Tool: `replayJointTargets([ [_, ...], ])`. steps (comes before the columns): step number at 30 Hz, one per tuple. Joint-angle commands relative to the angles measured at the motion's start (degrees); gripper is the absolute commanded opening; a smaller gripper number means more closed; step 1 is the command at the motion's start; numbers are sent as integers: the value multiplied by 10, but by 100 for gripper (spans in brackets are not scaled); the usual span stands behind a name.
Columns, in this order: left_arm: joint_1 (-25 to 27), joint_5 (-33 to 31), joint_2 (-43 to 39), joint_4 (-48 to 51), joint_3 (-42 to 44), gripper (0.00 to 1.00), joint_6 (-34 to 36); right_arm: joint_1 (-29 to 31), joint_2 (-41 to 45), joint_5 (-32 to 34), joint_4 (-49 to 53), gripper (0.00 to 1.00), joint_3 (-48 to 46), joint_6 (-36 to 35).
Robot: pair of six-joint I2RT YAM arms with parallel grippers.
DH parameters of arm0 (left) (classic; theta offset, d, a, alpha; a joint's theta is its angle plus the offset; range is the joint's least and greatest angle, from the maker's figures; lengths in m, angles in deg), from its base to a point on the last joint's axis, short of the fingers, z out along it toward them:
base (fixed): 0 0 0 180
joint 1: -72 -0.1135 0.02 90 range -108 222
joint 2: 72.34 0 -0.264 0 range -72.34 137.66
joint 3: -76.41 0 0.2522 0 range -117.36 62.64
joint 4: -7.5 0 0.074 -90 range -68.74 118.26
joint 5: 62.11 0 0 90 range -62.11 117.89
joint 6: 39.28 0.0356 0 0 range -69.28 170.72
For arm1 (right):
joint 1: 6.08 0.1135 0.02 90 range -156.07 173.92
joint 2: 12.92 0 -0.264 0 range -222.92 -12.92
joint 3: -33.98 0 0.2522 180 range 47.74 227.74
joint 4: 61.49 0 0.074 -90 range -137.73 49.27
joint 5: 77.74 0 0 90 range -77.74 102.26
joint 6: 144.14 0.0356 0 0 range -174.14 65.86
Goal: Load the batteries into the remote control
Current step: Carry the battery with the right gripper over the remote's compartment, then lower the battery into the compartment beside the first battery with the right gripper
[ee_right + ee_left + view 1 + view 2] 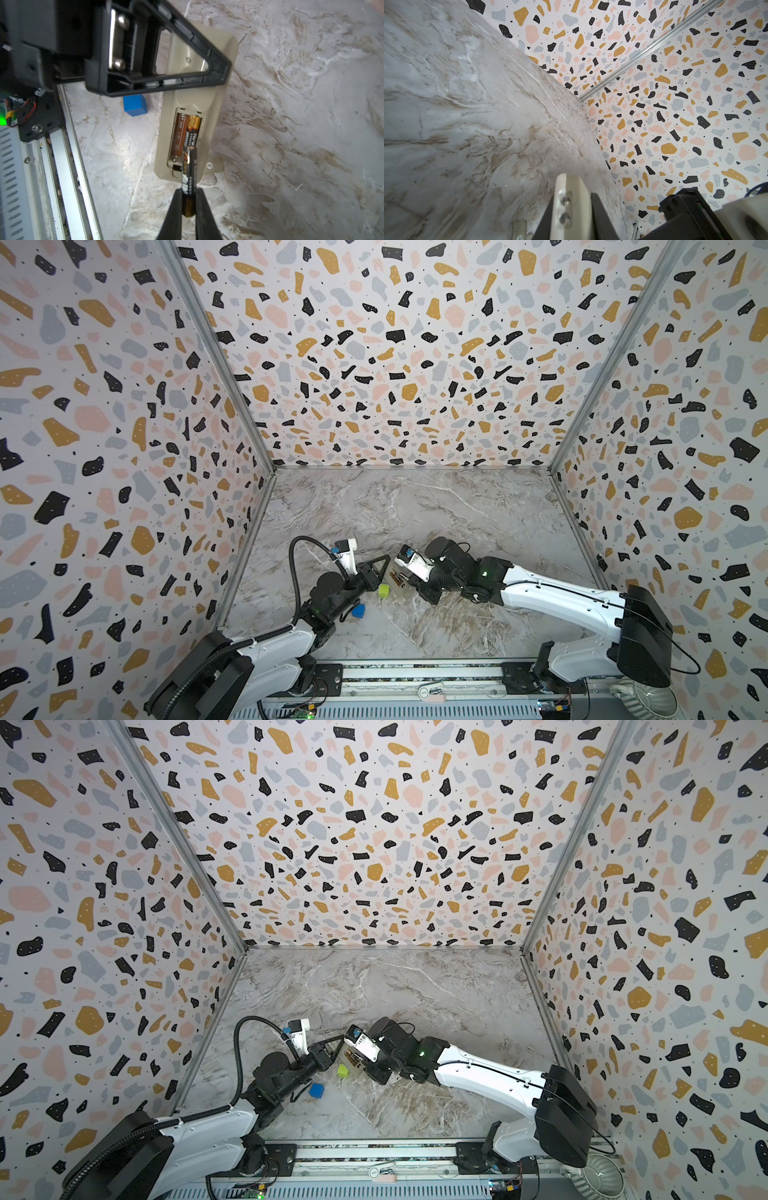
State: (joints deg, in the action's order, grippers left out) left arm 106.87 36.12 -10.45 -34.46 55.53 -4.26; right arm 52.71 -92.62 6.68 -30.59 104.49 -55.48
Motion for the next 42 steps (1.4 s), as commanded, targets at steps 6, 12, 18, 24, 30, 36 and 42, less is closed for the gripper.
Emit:
replayJointTargets([
  [6,9,-9,20,-85,12,0,-13,5,-25,-7,-5,0,28,-3],
  [12,14,-8,38,-105,15,0,-18,5,-36,-10,-14,0,31,-2],
  [18,18,-7,52,-120,18,0,-22,5,-50,-14,-16,0,32,-3],
  [24,20,-9,60,-129,18,0,-24,6,-58,-14,-18,0,32,-1],
  [30,25,-2,75,-148,17,0,-28,7,-68,-12,-22,0,34,4],
  [36,31,12,102,-193,21,0,-44,8,-71,-7,-23,0,34,8],
  [42,45,5,139,-252,30,0,-73,8,-79,9,-23,0,35,15],
])
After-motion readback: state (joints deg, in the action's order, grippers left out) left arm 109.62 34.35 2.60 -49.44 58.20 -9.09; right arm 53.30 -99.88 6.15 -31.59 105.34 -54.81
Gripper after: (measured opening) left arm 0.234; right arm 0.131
